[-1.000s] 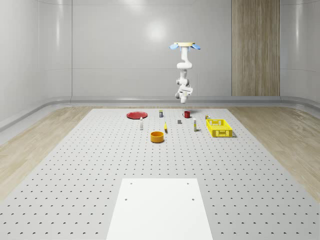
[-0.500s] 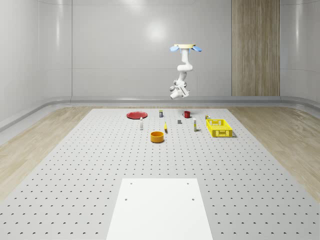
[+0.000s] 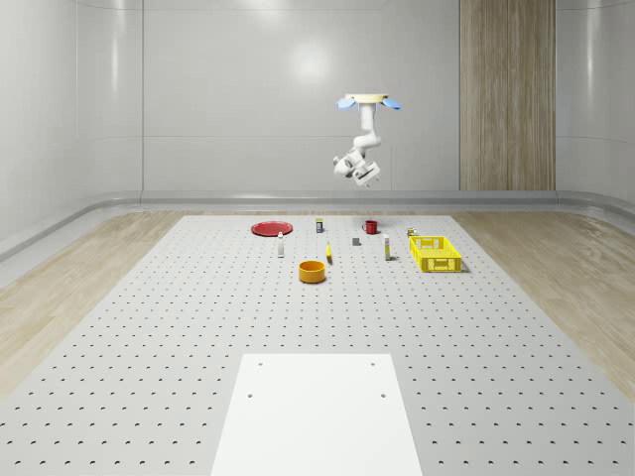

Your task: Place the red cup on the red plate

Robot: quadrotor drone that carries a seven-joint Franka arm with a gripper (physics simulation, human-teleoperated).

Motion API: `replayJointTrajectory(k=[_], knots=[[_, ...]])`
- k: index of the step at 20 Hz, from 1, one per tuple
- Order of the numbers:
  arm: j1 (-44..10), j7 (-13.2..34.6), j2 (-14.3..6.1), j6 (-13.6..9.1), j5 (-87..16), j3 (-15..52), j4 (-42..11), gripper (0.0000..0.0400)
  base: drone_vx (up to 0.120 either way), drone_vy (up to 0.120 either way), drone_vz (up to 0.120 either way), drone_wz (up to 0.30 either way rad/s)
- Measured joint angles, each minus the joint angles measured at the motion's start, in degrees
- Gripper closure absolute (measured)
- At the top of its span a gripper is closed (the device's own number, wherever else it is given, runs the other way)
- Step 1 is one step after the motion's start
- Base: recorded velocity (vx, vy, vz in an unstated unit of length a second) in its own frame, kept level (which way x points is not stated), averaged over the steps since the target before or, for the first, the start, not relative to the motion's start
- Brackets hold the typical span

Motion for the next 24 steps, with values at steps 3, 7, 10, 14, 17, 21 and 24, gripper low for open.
replayJointTrajectory(k=[3,7,10,14,17,21,24], knots=[[-7.50,5.08,-2.04,-3.51,-6.44,4.02,-2.54,0.0000,0.000,0.000,-0.120,0.000],[-14.06,9.37,-4.35,-6.30,-10.36,7.23,-3.85,0.0000,0.000,0.000,-0.120,0.000],[-17.02,11.34,-5.77,-7.19,-11.49,8.67,-4.19,0.0000,0.000,0.000,-0.120,0.000],[-19.42,13.01,-7.38,-7.38,-11.89,9.91,-4.34,0.0000,0.000,0.000,-0.120,0.000],[-20.54,13.84,-8.46,-7.07,-11.76,10.56,-4.35,0.0000,0.000,0.080,-0.120,0.000],[-21.56,14.65,-9.80,-6.33,-11.33,11.24,-4.30,0.0000,0.000,0.080,-0.120,0.000],[-22.11,15.12,-10.76,-5.64,-10.91,11.65,-4.25,0.0000,0.000,0.000,-0.120,0.000]])
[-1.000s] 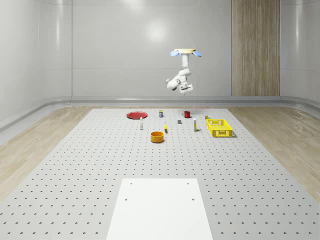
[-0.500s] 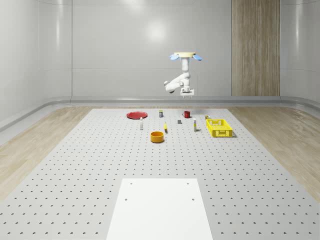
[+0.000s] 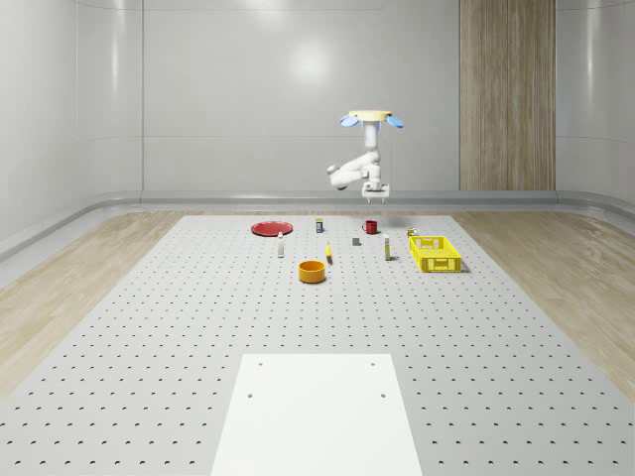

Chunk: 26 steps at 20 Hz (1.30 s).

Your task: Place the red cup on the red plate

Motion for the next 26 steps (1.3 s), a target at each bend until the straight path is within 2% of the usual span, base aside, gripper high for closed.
replayJointTrajectory(k=[4,6,15,21,26], knots=[[-0.59,0.52,-1.23,0.99,0.60,0.48,0.08,0.0000,0.000,0.010,-0.120,0.000],[-0.84,0.75,-1.83,1.50,0.91,0.70,0.12,0.0000,0.000,0.120,-0.120,0.000],[-1.78,1.63,-4.41,3.80,2.26,1.54,0.31,0.0000,0.000,0.000,-0.120,0.000],[-2.31,2.12,-6.02,5.29,3.09,2.02,0.42,0.0000,0.053,0.000,-0.120,0.000],[-2.70,2.49,-7.31,6.47,3.74,2.38,0.51,0.0000,0.000,0.000,-0.048,0.000]])
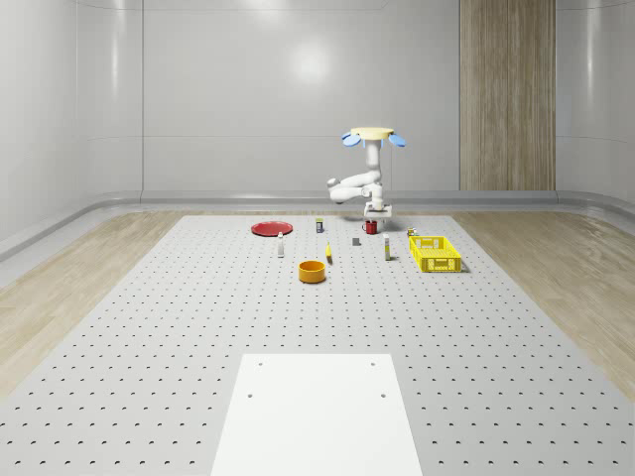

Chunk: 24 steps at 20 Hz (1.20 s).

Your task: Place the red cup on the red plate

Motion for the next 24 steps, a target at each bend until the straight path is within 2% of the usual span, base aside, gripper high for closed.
replayJointTrajectory(k=[9,16,24], knots=[[-0.61,0.57,-2.21,2.09,0.92,0.41,0.16,0.0000,0.000,-0.004,0.000,0.000],[-0.65,0.40,-4.34,5.10,-1.51,-2.63,0.77,0.0000,0.000,0.000,0.000,0.000],[-0.25,-0.18,-6.02,7.04,-1.90,-3.45,1.11,0.0000,0.000,0.000,0.000,0.000]])
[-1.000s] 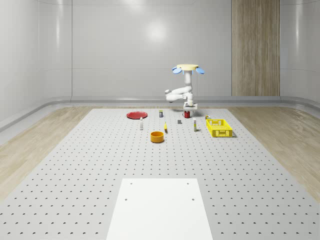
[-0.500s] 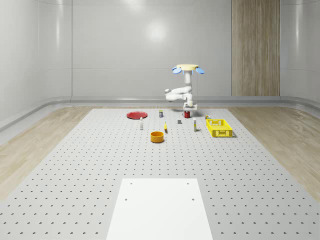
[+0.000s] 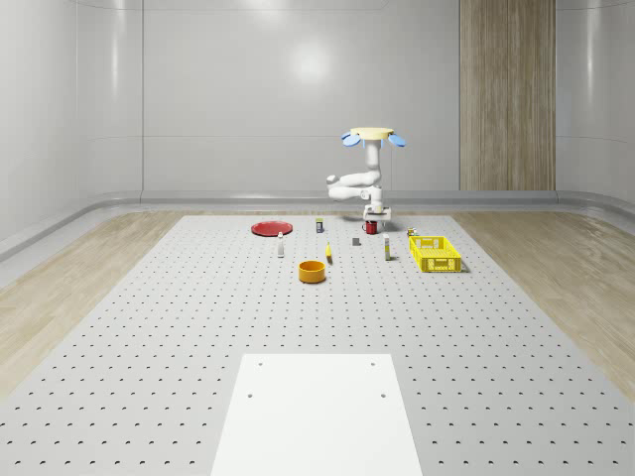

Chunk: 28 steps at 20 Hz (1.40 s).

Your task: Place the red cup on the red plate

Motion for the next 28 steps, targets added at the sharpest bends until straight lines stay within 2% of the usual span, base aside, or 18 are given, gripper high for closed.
replayJointTrajectory(k=[2,4,6,8,10,13,18,22,28], knots=[[-0.01,-0.02,-0.33,0.34,0.07,-0.01,0.04,0.0000,0.000,0.000,0.000,0.000],[-0.05,0.00,-0.64,0.64,0.17,0.01,0.08,0.0102,0.000,0.000,0.000,0.000],[-0.12,0.05,-0.93,0.93,0.28,0.04,0.10,0.0180,0.000,0.000,0.000,0.000],[-0.19,0.10,-1.22,1.20,0.39,0.09,0.13,0.0227,0.000,0.000,0.000,0.000],[-0.27,0.17,-1.49,1.46,0.51,0.14,0.15,0.0256,0.000,0.000,0.000,0.000],[-0.40,0.27,-1.89,1.83,0.69,0.22,0.18,0.0279,0.000,0.000,0.000,0.000],[-0.61,0.50,-2.45,2.20,1.43,0.83,0.12,0.0294,0.000,0.000,0.000,0.000],[-0.82,0.91,-2.67,1.62,3.97,3.40,-0.31,0.0298,0.000,-0.010,0.110,0.000],[-1.18,1.39,-3.32,1.53,6.58,5.92,-0.60,0.0300,0.113,-0.120,0.120,0.000]])
